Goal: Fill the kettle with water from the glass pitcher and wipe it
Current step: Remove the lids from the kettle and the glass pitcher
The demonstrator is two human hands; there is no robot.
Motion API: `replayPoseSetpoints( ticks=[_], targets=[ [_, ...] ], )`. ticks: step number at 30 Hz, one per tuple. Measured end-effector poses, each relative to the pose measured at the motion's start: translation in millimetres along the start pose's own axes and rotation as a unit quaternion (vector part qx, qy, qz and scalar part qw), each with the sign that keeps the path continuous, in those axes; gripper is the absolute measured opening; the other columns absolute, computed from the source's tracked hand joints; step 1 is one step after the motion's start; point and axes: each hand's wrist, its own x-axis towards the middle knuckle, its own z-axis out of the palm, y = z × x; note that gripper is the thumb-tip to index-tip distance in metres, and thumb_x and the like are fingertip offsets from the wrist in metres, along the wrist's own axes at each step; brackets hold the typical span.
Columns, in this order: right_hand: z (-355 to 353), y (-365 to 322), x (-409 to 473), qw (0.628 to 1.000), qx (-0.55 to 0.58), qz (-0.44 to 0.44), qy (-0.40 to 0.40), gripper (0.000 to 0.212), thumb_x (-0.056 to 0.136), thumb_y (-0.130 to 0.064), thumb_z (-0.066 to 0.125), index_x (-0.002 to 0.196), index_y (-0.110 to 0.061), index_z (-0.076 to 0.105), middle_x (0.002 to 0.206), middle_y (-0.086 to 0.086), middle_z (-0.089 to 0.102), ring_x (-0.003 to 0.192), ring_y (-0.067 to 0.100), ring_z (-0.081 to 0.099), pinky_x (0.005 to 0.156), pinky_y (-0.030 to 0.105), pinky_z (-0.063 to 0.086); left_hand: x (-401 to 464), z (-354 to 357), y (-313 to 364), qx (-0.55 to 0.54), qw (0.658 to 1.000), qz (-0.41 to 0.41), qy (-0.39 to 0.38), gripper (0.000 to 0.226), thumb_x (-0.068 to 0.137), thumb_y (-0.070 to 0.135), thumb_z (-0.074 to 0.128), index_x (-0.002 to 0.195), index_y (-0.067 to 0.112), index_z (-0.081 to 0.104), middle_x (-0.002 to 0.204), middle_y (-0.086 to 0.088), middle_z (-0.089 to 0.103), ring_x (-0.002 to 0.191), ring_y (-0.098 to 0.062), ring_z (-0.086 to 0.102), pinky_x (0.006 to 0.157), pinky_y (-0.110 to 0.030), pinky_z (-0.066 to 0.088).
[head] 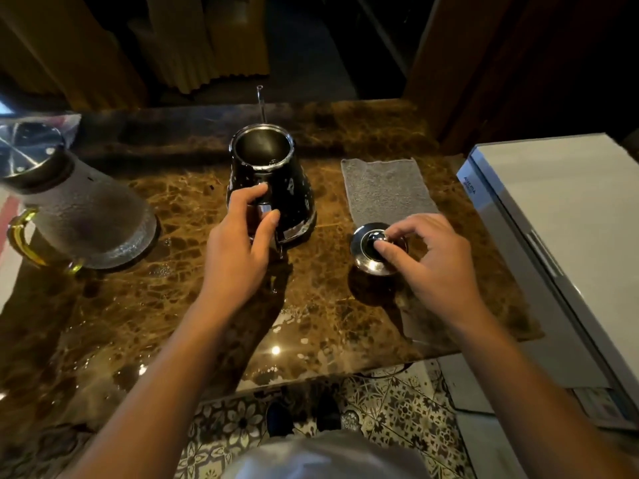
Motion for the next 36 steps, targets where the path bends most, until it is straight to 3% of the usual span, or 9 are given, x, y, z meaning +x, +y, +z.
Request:
replayPoseSetpoints(
  ticks=[4,9,13,26,32,36],
  targets=[
    [12,19,-14,0.999,0.015,0.017,-0.032,0.011,0.086,-0.021,0.083,0.094,-0.023,0.075,0.099,-0.010,0.070,0.107,0.010,0.059,0.094,0.035,0.050,-3,1,4,-0.002,1.000,0.000,0.021,0.040,0.104,0.026,0.056,0.142,0.019,0.047,0.094,0.017,0.059,0.086,-0.002,0.064,0.067,-0.014,0.052],
    [16,35,-30,0.998,0.036,0.031,-0.046,0.013,0.083,-0.020,0.086,0.093,-0.021,0.076,0.097,-0.012,0.068,0.109,0.016,0.062,0.093,0.045,0.053,-5,10,11,0.024,0.999,-0.013,0.036,0.039,0.107,0.027,0.050,0.144,0.019,0.043,0.087,0.005,0.059,0.069,-0.010,0.061,0.060,-0.032,0.053],
    [21,46,-40,0.996,0.040,0.033,-0.071,0.014,0.082,-0.020,0.087,0.091,-0.022,0.076,0.096,-0.014,0.066,0.109,0.019,0.062,0.093,0.052,0.053,-9,16,16,0.039,0.998,-0.028,0.052,0.040,0.108,0.027,0.046,0.146,0.018,0.040,0.092,0.004,0.059,0.074,-0.011,0.062,0.062,-0.031,0.054],
    [35,65,-48,0.992,0.043,0.067,-0.101,0.012,0.083,-0.022,0.085,0.089,-0.022,0.075,0.094,-0.014,0.068,0.107,0.015,0.061,0.091,0.053,0.053,-9,23,24,0.064,0.994,-0.037,0.079,0.041,0.109,0.026,0.043,0.148,0.015,0.039,0.112,0.003,0.062,0.093,-0.012,0.067,0.074,-0.036,0.060],
    [37,64,-55,0.995,0.004,0.044,-0.094,0.014,0.083,-0.020,0.085,0.090,-0.020,0.073,0.093,-0.016,0.064,0.107,0.017,0.060,0.092,0.051,0.049,-10,23,22,0.051,0.994,-0.036,0.086,0.041,0.109,0.023,0.045,0.148,0.011,0.040,0.104,0.015,0.057,0.086,0.009,0.062,0.069,-0.020,0.056],
    [33,59,-51,0.994,-0.006,0.040,-0.104,0.015,0.083,-0.029,0.084,0.090,-0.027,0.072,0.094,-0.016,0.067,0.104,0.014,0.060,0.092,0.046,0.047,-12,18,24,0.048,0.995,-0.046,0.072,0.042,0.108,0.024,0.047,0.149,0.014,0.040,0.106,0.020,0.056,0.090,0.013,0.061,0.073,-0.011,0.053]
  ],
)
